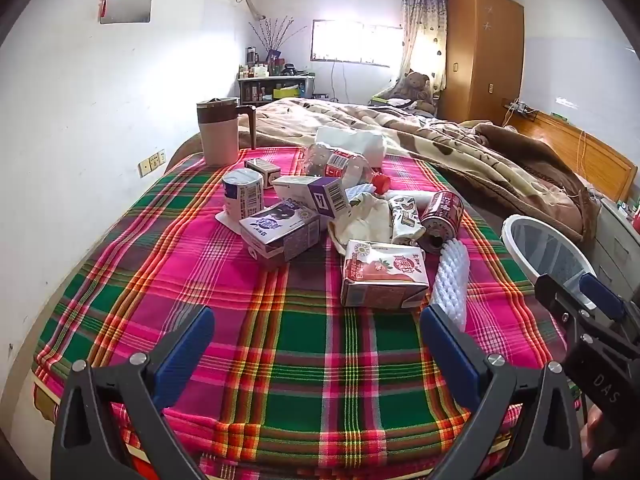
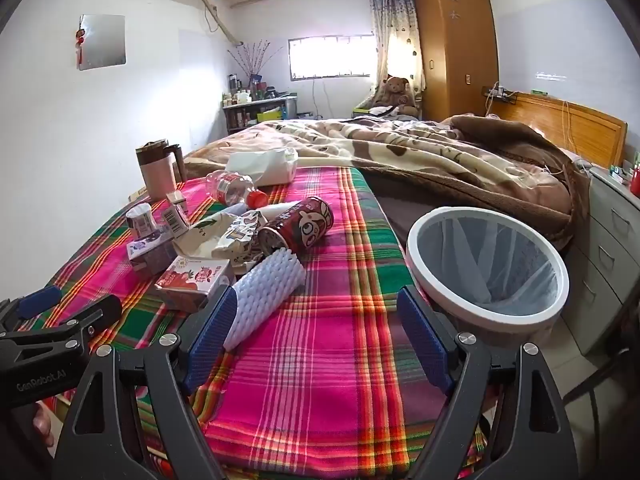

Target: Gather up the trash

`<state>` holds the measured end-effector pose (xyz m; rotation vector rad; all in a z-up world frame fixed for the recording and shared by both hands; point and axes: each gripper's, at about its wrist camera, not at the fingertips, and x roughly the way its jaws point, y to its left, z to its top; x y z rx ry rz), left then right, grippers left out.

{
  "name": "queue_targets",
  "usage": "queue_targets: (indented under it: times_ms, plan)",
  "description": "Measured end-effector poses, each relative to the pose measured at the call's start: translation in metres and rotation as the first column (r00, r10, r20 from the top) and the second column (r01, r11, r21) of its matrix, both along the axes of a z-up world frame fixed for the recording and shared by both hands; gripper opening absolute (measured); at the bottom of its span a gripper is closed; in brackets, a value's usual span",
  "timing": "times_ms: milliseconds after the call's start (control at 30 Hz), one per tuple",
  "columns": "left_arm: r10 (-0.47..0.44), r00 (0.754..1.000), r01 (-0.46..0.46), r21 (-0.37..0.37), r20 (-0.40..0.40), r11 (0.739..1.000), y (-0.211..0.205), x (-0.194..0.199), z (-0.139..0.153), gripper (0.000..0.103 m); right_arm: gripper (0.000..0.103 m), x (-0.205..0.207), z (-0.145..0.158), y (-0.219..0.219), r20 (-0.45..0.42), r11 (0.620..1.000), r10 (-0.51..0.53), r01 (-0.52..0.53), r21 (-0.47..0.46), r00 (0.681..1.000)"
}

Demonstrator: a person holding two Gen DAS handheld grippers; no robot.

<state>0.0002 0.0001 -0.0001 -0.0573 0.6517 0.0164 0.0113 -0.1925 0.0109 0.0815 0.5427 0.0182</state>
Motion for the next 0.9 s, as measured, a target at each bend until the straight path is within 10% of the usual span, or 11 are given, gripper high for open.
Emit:
queue_targets:
  times_ms: [900]
  plan:
    - [0.002, 1.000, -0.002, 0.000, 0.003, 1.000, 0.0016, -0.0017, 0.0032, 0.103, 0.084, -0.0031, 0.0031, -0.0017, 0.007, 1.000, -0.011, 0.011, 0.004, 1.000]
